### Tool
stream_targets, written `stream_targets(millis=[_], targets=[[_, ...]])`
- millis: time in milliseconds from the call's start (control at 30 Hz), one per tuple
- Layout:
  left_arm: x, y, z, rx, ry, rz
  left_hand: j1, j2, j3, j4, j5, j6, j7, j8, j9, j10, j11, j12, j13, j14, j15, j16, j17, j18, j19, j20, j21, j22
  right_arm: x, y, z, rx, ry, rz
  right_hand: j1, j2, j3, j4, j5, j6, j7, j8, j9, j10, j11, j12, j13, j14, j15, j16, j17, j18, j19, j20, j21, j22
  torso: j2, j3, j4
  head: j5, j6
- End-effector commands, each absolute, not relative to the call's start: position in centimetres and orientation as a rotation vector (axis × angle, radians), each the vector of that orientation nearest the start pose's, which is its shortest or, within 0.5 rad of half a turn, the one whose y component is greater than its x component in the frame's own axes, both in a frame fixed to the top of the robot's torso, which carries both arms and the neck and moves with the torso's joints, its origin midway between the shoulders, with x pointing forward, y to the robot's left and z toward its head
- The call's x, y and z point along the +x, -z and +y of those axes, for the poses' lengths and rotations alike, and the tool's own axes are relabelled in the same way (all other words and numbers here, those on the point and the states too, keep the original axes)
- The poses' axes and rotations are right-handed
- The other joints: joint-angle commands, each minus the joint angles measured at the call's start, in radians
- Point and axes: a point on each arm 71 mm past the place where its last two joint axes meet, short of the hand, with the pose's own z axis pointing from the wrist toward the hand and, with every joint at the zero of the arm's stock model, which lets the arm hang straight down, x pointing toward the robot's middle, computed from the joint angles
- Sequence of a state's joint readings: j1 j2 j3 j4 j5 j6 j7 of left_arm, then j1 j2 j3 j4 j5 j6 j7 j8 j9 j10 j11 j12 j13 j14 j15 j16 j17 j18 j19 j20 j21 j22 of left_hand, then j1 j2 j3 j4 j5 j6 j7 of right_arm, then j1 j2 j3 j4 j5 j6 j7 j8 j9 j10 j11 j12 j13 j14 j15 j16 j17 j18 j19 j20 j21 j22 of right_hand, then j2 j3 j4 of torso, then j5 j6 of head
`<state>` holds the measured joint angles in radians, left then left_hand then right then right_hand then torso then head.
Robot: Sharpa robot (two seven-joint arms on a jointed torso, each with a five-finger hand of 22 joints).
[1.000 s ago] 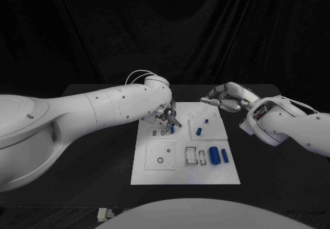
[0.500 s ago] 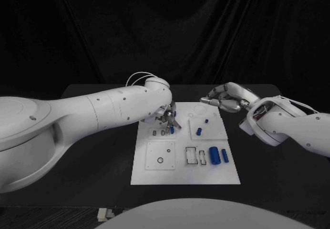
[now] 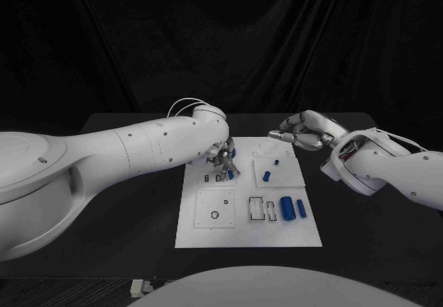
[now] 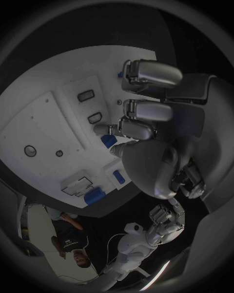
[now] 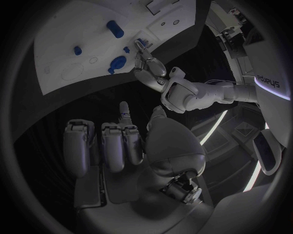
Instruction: Assemble the parts on the task board
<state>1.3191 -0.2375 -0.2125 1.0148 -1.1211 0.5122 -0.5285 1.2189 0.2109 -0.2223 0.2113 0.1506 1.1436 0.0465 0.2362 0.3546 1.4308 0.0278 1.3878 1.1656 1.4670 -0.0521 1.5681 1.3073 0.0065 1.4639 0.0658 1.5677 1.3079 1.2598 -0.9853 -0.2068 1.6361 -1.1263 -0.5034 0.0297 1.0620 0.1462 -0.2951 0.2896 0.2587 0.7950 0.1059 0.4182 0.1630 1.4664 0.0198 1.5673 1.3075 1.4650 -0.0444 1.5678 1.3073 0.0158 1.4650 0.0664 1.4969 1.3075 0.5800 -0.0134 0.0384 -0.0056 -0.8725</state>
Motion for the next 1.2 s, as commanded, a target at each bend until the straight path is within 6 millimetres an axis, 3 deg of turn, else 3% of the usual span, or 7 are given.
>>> stream_targets(millis=[33,533,733,1200], targets=[[52.08,24.68,4.97,0.392,0.167,2.574,0.018,-0.004,0.018,-0.010,0.016,0.004,-0.002,-0.007,0.007,0.140,-0.046,0.183,0.405,0.104,-0.007,0.003,0.263,-0.001,0.089,-0.007,-0.006,0.247,45.08,19.93,-24.30,0.133,-0.785,1.658,0.010,0.001,-0.008,0.000,0.006,0.007,0.001,0.006,0.001,0.104,0.006,0.004,0.263,0.106,0.006,0.003,0.263,0.008,0.058,0.005,-0.007,0.232,0.000,0.0000,-0.0001,0.001,0.000],[52.00,24.70,4.84,0.397,0.171,2.575,0.062,-0.026,0.076,-0.060,0.061,-0.003,-0.006,-0.023,0.029,0.140,-0.050,0.183,0.405,0.104,-0.010,0.003,0.263,-0.001,0.087,-0.011,-0.008,0.244,45.15,20.04,-24.30,0.135,-0.779,1.669,0.022,0.001,-0.011,-0.002,0.012,0.011,0.001,0.008,0.000,0.104,0.008,0.004,0.263,0.106,0.007,0.003,0.263,0.009,0.055,0.006,-0.011,0.230,0.000,0.0003,0.0001,0.006,0.000],[51.99,24.69,4.79,0.396,0.178,2.572,0.091,-0.043,0.118,-0.097,0.087,-0.006,-0.008,-0.033,0.042,0.140,-0.052,0.183,0.405,0.104,-0.013,0.003,0.263,0.000,0.087,-0.013,-0.009,0.245,45.18,20.09,-24.30,0.136,-0.776,1.675,0.030,0.001,-0.012,-0.002,0.015,0.013,0.002,0.009,0.000,0.104,0.009,0.004,0.263,0.106,0.008,0.003,0.263,0.010,0.053,0.007,-0.014,0.229,0.000,0.0001,-0.0003,0.009,0.000],[52.04,24.67,5.09,0.381,0.191,2.562,0.108,-0.058,0.151,-0.124,0.086,-0.007,-0.008,-0.039,0.052,0.140,-0.053,0.183,0.405,0.104,-0.013,0.003,0.263,0.000,0.086,-0.015,-0.010,0.244,45.27,20.19,-24.38,0.139,-0.768,1.683,0.039,0.000,-0.014,-0.002,0.018,0.019,0.002,0.012,0.001,0.104,0.009,0.004,0.263,0.106,0.009,0.003,0.263,0.011,0.051,0.008,-0.018,0.228,0.000,0.0000,-0.0008,0.015,0.000]])
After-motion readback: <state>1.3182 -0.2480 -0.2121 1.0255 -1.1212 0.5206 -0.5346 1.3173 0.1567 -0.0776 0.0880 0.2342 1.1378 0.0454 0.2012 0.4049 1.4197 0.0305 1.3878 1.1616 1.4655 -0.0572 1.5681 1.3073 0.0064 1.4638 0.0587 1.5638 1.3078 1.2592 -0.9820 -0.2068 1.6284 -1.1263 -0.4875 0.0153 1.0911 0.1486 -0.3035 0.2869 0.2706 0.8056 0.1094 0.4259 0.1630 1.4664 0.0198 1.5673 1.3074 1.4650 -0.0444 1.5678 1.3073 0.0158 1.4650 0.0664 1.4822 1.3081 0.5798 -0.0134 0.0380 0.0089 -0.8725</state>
